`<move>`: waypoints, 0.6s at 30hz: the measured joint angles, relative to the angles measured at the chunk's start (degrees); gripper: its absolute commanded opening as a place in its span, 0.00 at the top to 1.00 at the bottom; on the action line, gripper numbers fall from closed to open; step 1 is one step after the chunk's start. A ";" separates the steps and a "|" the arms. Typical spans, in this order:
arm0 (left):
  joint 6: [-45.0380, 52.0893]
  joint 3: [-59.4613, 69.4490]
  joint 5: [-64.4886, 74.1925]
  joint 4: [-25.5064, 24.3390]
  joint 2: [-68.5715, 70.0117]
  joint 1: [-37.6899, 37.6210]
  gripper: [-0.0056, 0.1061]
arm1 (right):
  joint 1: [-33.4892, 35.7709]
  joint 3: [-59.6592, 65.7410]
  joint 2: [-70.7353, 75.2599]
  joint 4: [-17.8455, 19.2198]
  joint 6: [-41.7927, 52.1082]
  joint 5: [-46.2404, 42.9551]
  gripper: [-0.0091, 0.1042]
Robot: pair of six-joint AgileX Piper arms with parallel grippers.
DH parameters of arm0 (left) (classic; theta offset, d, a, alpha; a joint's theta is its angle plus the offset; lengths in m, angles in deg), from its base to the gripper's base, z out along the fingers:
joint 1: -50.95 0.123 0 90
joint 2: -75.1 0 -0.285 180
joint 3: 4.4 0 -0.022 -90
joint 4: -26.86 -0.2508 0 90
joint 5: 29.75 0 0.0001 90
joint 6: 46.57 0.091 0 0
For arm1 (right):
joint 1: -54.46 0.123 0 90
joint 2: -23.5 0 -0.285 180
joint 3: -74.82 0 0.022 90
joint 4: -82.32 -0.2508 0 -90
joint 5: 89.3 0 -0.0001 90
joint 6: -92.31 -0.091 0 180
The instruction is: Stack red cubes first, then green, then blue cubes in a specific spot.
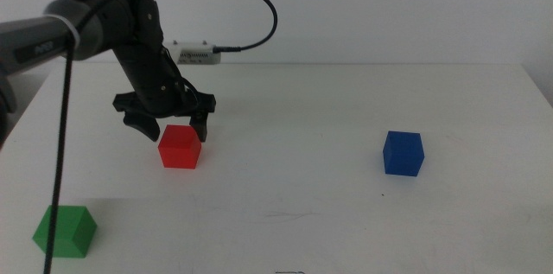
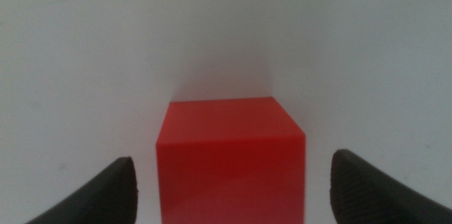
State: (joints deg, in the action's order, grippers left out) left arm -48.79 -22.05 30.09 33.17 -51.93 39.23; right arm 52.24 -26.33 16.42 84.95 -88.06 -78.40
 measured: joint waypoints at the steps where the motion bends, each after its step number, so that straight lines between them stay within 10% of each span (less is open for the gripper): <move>1: 0.08 0.00 -0.11 0.05 -0.45 -0.02 0.11 | 0.00 0.00 0.00 0.00 0.00 0.00 0.27; 7: 0.31 0.00 -0.11 -0.01 -2.53 -0.02 0.23 | 0.00 0.00 0.00 0.00 0.00 0.00 0.27; 18: 0.60 -0.02 0.69 -0.55 -2.60 -0.02 0.94 | 0.00 0.00 0.00 0.00 0.00 0.00 0.27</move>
State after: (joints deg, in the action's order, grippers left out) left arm -48.19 -22.07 30.77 32.62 -54.53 39.22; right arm 52.24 -26.33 16.42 84.95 -88.06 -78.40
